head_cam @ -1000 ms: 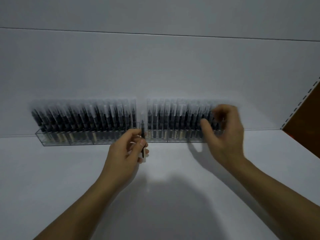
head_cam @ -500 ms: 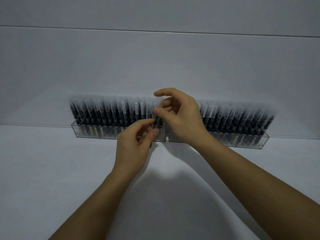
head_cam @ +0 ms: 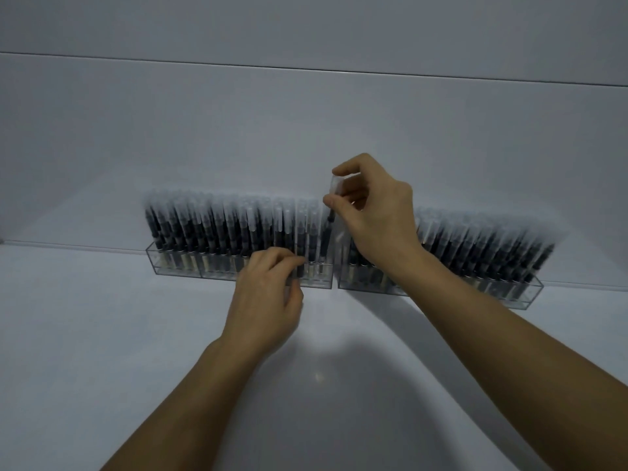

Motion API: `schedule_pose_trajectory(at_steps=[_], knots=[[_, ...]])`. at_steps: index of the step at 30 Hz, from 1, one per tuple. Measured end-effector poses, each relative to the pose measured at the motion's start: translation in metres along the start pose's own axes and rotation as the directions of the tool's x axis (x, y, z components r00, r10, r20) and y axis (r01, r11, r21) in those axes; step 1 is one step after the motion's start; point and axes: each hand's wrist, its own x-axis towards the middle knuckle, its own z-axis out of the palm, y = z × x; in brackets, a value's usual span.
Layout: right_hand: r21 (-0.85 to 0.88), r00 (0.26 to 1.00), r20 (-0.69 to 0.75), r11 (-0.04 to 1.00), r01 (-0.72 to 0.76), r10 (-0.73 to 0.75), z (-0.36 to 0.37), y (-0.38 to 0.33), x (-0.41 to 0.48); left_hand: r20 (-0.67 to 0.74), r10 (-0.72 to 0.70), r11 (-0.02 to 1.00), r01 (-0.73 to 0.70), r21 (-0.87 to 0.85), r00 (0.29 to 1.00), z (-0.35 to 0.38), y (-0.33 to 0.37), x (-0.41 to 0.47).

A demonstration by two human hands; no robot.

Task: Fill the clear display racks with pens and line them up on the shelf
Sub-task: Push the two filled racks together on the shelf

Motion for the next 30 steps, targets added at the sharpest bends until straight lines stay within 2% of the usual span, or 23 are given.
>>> schedule_pose_trajectory(at_steps=[9, 18, 23, 30], knots=[[-0.092, 0.996, 0.088, 0.995, 0.039, -0.031, 0.008, 0.007, 0.008, 0.027, 0.005, 0.999, -0.006, 0.039, 1.000, 0.006, -0.003, -0.001], [-0.241, 0.960, 0.217, 0.943, 0.230, -0.179, 0.012, 0.015, 0.007, 0.039, 0.018, 0.999, -0.020, 0.048, 0.999, 0.005, -0.004, -0.002], [-0.276, 0.948, 0.229, 0.919, 0.282, -0.222, 0.010, 0.016, 0.006, 0.042, 0.025, 0.999, -0.027, 0.046, 0.999, 0.004, -0.003, -0.004], [-0.322, 0.955, 0.210, 0.907, 0.271, -0.211, 0.004, 0.022, 0.003, 0.052, 0.036, 0.998, -0.038, 0.045, 0.998, 0.004, -0.002, -0.004]])
